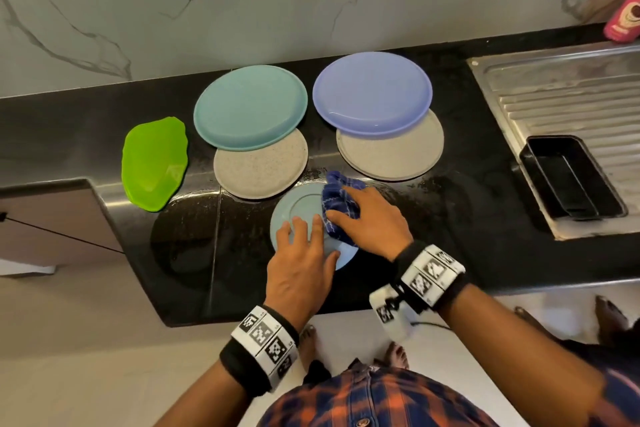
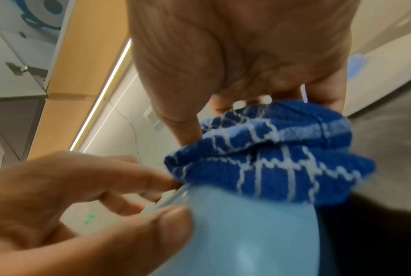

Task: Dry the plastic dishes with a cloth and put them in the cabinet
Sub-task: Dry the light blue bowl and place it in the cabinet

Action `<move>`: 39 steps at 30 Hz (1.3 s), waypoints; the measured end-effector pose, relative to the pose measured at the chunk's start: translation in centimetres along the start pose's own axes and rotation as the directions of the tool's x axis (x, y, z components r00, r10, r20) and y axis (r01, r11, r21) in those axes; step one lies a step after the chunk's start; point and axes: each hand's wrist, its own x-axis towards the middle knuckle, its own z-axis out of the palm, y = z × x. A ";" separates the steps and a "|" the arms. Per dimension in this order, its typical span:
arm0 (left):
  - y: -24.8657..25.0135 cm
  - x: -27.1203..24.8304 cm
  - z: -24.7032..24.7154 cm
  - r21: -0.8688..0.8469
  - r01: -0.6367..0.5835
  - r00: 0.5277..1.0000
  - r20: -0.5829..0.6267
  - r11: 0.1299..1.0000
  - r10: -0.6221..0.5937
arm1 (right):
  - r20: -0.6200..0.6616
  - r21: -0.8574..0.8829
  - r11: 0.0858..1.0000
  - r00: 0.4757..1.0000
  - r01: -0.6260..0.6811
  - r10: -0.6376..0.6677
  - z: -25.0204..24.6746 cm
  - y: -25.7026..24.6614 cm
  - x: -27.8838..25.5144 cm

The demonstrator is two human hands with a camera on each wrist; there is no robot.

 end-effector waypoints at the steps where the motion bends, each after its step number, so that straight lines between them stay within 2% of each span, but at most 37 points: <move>1: 0.3 0.3 -0.4 0.004 0.048 0.999 -0.003 0.999 -0.048 | 0.044 -0.015 0.999 0.998 0.045 -0.044 -0.3 -0.7 1.2; 3: -0.1 1.0 -1.4 -0.033 0.106 0.993 -0.050 0.994 -0.107 | 0.144 -0.027 0.991 0.982 0.130 -0.125 -1.3 -2.1 3.4; 5: -1.2 1.5 -2.2 -0.079 0.099 0.993 -0.064 0.992 -0.104 | 0.264 -0.017 0.984 0.950 0.177 -0.166 -2.7 -3.3 5.1; 8: -4.1 2.6 -2.5 -0.198 0.013 0.999 0.034 0.980 -0.007 | 0.386 -0.002 0.984 0.908 0.176 -0.162 -4.2 -4.0 6.9; 11: -7.1 3.7 -2.5 -0.346 -0.140 0.975 0.113 0.928 0.190 | 0.383 -0.026 0.985 0.912 0.171 -0.148 -4.0 -3.9 7.7; 13: -8.5 4.4 -2.2 -0.360 -0.244 0.940 0.140 0.901 0.311 | 0.344 0.009 0.987 0.927 0.158 -0.151 -3.6 -3.7 7.2; 15: -9.5 4.8 -1.4 -0.386 -0.298 0.918 0.135 0.873 0.373 | 0.292 0.045 0.990 0.946 0.134 -0.142 -3.2 -3.3 6.1; 18: -10.2 4.7 -0.5 -0.452 -0.282 0.926 0.101 0.846 0.363 | 0.126 0.032 0.996 0.988 0.084 -0.087 -1.8 -2.4 3.5; 21: -9.7 3.9 0.0 -0.443 -0.254 0.951 0.048 0.860 0.306 | -0.010 0.010 0.999 0.999 -0.038 0.038 -0.2 -1.9 -0.3; 25: -6.0 2.8 0.4 -0.385 -0.116 0.989 0.036 0.916 0.141 | -0.027 -0.041 0.995 0.995 -0.092 0.091 0.0 -1.2 -2.3; 30: 0.0 3.6 -0.6 -0.100 0.000 0.998 -0.063 0.995 -0.007 | 0.024 0.007 1.000 0.999 -0.027 0.027 -2.5 -1.0 2.8; 33: 0.4 4.1 -1.4 -0.118 0.101 0.995 0.015 0.988 -0.100 | 0.119 0.002 1.000 0.993 -0.015 0.015 -4.3 -1.6 5.1; 35: -1.3 4.7 -1.9 -0.118 0.060 0.994 0.101 0.991 -0.048 | 0.159 -0.023 0.999 0.986 -0.036 0.039 -4.9 -1.9 5.9; 39: -6.0 6.6 -3.6 -0.184 -0.163 0.960 0.198 0.969 0.199 | 0.150 -0.012 0.998 0.986 -0.068 0.069 -4.8 -1.4 6.0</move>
